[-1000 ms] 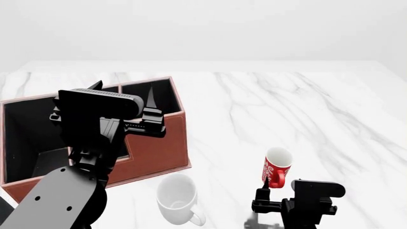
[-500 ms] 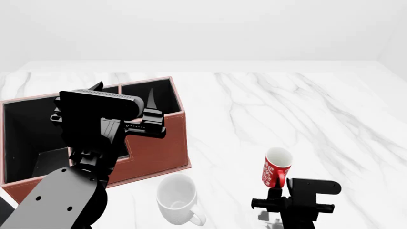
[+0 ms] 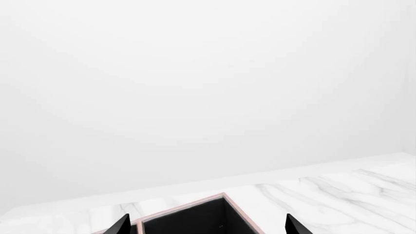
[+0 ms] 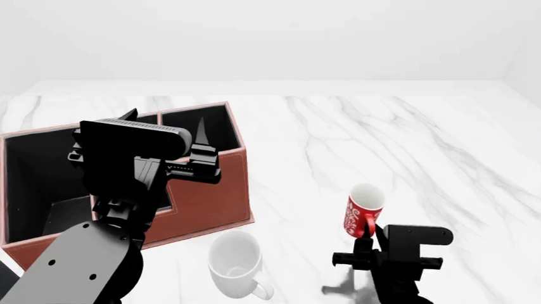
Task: Pick up the red mug and place it to the right of the caddy.
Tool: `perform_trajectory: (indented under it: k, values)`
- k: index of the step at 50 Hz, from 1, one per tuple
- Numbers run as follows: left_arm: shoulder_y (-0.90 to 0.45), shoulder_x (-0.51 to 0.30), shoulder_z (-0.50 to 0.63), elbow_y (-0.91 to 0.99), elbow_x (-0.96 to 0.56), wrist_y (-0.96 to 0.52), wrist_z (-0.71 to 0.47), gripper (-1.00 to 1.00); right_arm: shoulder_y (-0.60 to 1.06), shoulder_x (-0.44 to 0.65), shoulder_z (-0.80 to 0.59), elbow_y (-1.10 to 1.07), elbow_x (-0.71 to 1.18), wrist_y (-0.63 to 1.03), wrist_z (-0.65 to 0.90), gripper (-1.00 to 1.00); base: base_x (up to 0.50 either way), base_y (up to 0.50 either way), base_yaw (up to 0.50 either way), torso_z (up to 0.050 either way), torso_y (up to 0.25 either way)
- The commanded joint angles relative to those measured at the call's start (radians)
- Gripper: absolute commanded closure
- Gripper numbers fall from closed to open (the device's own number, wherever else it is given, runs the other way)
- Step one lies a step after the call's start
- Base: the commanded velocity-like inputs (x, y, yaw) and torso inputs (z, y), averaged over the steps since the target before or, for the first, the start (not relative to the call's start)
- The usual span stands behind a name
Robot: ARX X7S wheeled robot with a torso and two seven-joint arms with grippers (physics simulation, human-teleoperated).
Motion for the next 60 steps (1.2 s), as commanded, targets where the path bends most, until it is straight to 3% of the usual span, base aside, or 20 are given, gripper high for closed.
perform_trajectory:
  k: [1,7,13,22,33,48,60]
  values:
    - [-0.001,-0.002,0.002,-0.005,-0.005,0.004,-0.005,-1.00,0.118,0.020,-0.032,-0.087,0.012,0.089,-0.034,1.00,0.00,0.00,0.00,0.000,0.000]
    - [-0.001,-0.004,0.001,-0.010,-0.008,0.009,-0.006,-1.00,0.218,0.011,-0.089,-0.047,0.008,0.112,-0.080,1.00,0.00,0.00,0.00,0.000,0.000]
    - [-0.001,-0.005,0.003,-0.012,-0.010,0.010,-0.009,-1.00,0.375,-0.027,-0.174,0.126,-0.032,0.107,-0.135,1.00,0.00,0.00,0.00,0.000,0.000]
    - [-0.012,-0.008,0.000,-0.025,-0.016,0.010,-0.010,-1.00,0.579,-0.130,-0.303,0.538,-0.129,-0.057,-0.207,1.00,0.00,0.00,0.00,0.000,0.001]
    - [-0.012,-0.010,-0.001,-0.023,-0.022,0.009,-0.015,-1.00,0.731,-0.236,-0.352,0.989,-0.145,-0.307,-0.198,1.00,0.00,0.00,0.00,0.000,0.000]
    - [-0.009,-0.013,0.002,-0.021,-0.029,0.011,-0.022,-1.00,0.824,-0.240,-0.817,1.184,0.313,-0.430,-0.138,1.00,0.00,0.00,0.00,0.000,0.001]
    - [-0.007,-0.016,0.005,-0.023,-0.033,0.015,-0.027,-1.00,0.854,-0.240,-1.055,1.249,0.544,-0.463,-0.117,1.00,0.00,0.00,0.00,0.000,0.001]
